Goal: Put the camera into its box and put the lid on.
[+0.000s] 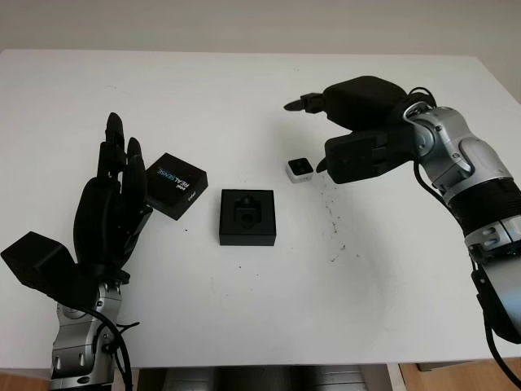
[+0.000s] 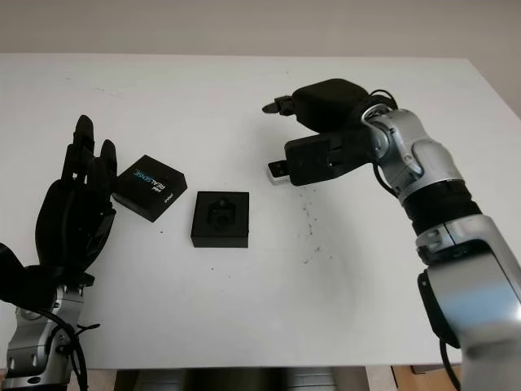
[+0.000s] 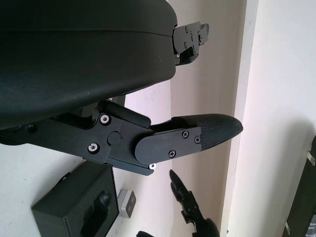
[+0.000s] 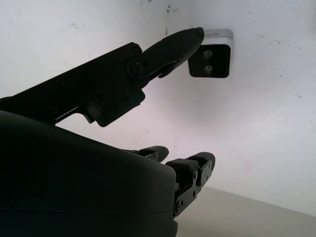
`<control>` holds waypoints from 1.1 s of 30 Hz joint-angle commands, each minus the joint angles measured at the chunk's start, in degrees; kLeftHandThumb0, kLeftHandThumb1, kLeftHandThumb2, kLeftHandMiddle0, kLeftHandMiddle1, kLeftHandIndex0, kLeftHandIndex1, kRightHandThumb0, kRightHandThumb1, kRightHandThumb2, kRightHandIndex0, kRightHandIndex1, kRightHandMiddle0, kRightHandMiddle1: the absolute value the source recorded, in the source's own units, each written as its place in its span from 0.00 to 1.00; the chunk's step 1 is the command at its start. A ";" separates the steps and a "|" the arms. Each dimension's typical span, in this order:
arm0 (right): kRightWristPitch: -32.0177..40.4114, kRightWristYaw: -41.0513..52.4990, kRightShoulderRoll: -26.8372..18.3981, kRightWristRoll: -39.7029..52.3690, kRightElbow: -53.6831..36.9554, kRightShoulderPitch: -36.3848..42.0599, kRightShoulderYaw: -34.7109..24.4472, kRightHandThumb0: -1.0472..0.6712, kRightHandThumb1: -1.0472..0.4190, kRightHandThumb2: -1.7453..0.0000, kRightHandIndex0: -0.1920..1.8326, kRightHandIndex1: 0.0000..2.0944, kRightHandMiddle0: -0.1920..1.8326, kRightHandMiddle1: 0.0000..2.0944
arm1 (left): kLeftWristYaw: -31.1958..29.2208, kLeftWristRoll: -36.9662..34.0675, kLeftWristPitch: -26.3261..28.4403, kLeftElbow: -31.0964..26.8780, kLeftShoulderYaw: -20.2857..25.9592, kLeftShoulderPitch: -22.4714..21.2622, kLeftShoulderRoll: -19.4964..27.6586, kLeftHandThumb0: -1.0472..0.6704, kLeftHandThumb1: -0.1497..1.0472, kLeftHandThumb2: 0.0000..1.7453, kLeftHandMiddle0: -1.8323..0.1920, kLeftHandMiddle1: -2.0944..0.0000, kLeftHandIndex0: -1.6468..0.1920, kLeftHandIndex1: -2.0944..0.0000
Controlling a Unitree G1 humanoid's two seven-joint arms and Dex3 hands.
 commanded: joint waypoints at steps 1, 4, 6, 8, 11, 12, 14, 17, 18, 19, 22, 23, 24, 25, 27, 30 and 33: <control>-1.72 -1.56 0.53 0.21 2.10 -1.70 0.31 0.27 0.19 0.97 0.32 0.09 0.27 0.08 | 0.06 0.00 0.00 -0.76 0.21 -0.26 0.32 0.22 1.00 0.33 1.00 1.00 1.00 1.00; -3.08 -3.47 1.85 0.91 6.12 -2.06 0.54 0.24 0.19 0.97 0.06 0.64 0.28 0.10 | -0.28 -0.21 -0.31 -0.33 0.30 -0.37 0.40 0.22 1.00 0.32 1.00 1.00 1.00 1.00; -3.44 -4.46 2.34 0.70 7.91 -2.31 0.88 0.22 0.19 0.97 0.02 0.69 0.28 0.10 | -0.50 -0.37 -0.38 -0.13 0.35 -0.45 0.43 0.23 1.00 0.32 1.00 1.00 1.00 1.00; -3.59 -5.61 2.82 0.61 9.54 -2.39 1.07 0.21 0.18 0.97 0.06 0.50 0.27 0.11 | -0.53 -0.32 -0.09 -0.16 0.36 -0.48 0.57 0.22 1.00 0.32 1.00 1.00 1.00 1.00; -3.02 -6.27 3.34 0.90 11.21 -2.41 1.06 0.21 0.16 0.97 0.13 0.35 0.27 0.12 | -0.45 -0.03 -0.10 -0.18 0.37 -0.45 0.73 0.22 1.00 0.32 1.00 1.00 1.00 1.00; -2.88 -6.28 3.45 1.07 11.54 -2.42 1.00 0.21 0.16 0.97 0.14 0.34 0.27 0.12 | -0.43 0.01 -0.06 -0.22 0.37 -0.43 0.75 0.22 1.00 0.32 1.00 1.00 1.00 1.00; -2.91 -6.72 3.63 1.17 12.15 -2.29 1.01 0.21 0.16 0.97 0.15 0.33 0.28 0.13 | -0.48 -0.06 -0.08 -0.15 0.45 -0.45 0.81 0.22 1.00 0.32 1.00 1.00 1.00 1.00; -3.92 -8.33 3.51 0.24 12.65 -2.01 1.92 0.19 0.15 0.97 0.15 0.31 0.27 0.15 | -0.66 -0.33 -0.12 0.16 0.57 -0.51 0.98 0.22 1.00 0.32 1.00 1.00 1.00 1.00; -4.03 -8.62 3.44 0.08 12.65 -1.89 2.20 0.19 0.15 0.97 0.15 0.29 0.25 0.16 | -0.73 -0.35 -0.19 0.24 0.59 -0.52 1.07 0.22 1.00 0.32 1.00 1.00 1.00 1.00; -4.04 -8.78 3.39 0.05 12.66 -1.83 2.39 0.19 0.15 0.97 0.16 0.26 0.24 0.17 | -0.78 -0.34 -0.25 0.30 0.60 -0.53 1.13 0.22 1.00 0.32 1.00 1.00 1.00 1.00; -4.10 -9.69 3.20 -0.14 12.54 -1.36 3.03 0.20 0.14 0.97 0.18 0.20 0.22 0.20 | -0.76 -0.36 -0.08 0.47 0.61 -0.79 1.31 0.22 1.00 0.32 1.00 1.00 1.00 1.00; -4.05 -10.13 3.19 -0.23 12.55 -1.17 3.21 0.20 0.14 0.97 0.19 0.20 0.22 0.20 | -0.83 -0.45 -0.08 0.52 0.61 -0.84 1.36 0.22 1.00 0.32 1.00 1.00 1.00 1.00; -4.09 -10.72 3.21 -0.36 12.67 -0.99 3.38 0.20 0.14 0.97 0.20 0.19 0.22 0.21 | -0.82 -0.54 -0.01 0.51 0.62 -0.84 1.39 0.22 1.00 0.32 1.00 1.00 1.00 1.00; -4.00 -11.27 3.29 -0.53 12.80 -0.83 3.57 0.20 0.14 0.97 0.20 0.19 0.22 0.21 | -0.80 -0.64 0.05 0.46 0.62 -0.81 1.41 0.22 1.00 0.32 1.00 1.00 1.00 1.00; -4.08 -12.77 3.56 -0.72 13.35 -0.46 3.85 0.20 0.15 0.97 0.22 0.19 0.24 0.22 | -0.71 -0.65 -0.01 0.47 0.62 -0.77 1.45 0.22 1.00 0.32 1.00 1.00 1.00 1.00; -4.41 -15.87 4.00 -1.22 14.36 0.09 4.59 0.22 0.15 0.97 0.24 0.23 0.24 0.29 | -0.93 -0.68 -0.25 0.52 0.66 -0.68 1.63 0.22 1.00 0.32 1.00 1.00 1.00 1.00; -5.25 -19.18 4.43 -1.54 15.62 0.69 5.08 0.25 0.16 0.97 0.19 0.43 0.23 0.41 | -1.14 -0.64 -0.44 0.48 0.75 -0.49 1.81 0.22 1.00 0.32 1.00 1.00 1.00 1.00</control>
